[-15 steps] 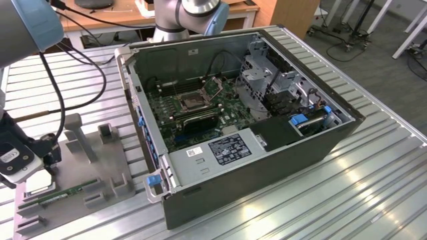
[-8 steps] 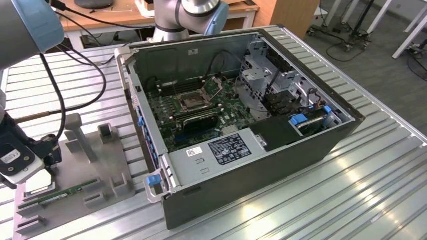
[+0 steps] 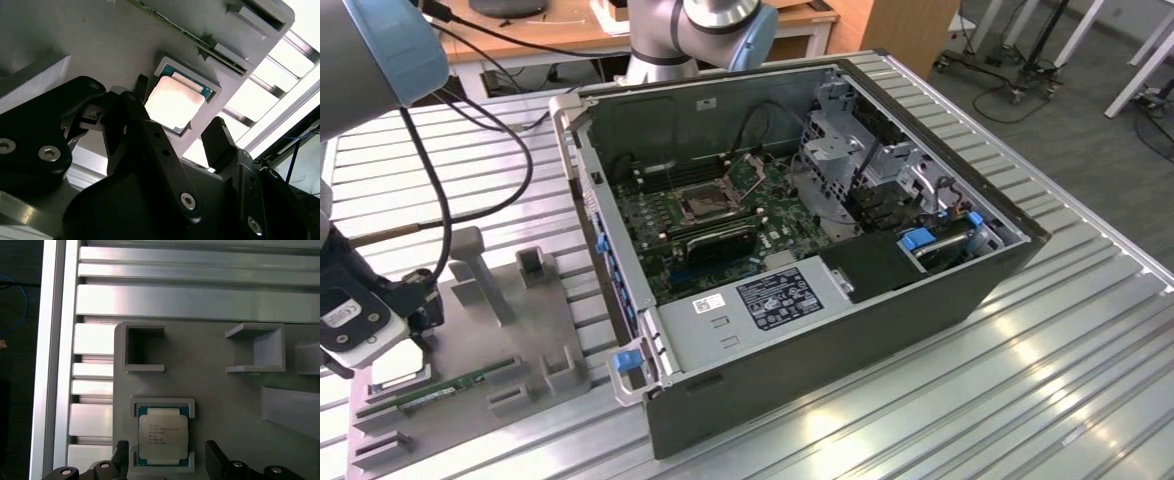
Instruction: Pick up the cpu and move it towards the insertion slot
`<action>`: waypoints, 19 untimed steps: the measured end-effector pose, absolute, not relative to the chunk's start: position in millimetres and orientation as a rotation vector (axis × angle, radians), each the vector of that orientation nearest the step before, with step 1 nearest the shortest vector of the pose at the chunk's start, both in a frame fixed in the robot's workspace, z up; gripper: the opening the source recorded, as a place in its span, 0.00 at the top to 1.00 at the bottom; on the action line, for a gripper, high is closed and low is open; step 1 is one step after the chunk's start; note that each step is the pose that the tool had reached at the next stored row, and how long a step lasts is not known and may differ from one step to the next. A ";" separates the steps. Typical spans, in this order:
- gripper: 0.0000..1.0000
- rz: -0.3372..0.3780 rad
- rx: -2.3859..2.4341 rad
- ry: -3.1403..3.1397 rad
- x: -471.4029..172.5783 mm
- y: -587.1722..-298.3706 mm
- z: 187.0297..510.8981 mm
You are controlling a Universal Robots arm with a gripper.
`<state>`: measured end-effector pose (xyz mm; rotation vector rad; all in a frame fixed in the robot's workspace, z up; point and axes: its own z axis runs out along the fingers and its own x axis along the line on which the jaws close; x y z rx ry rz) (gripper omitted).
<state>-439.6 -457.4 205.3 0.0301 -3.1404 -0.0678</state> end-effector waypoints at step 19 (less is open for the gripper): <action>0.29 -0.067 0.030 -3.140 -439.7 -447.5 187.7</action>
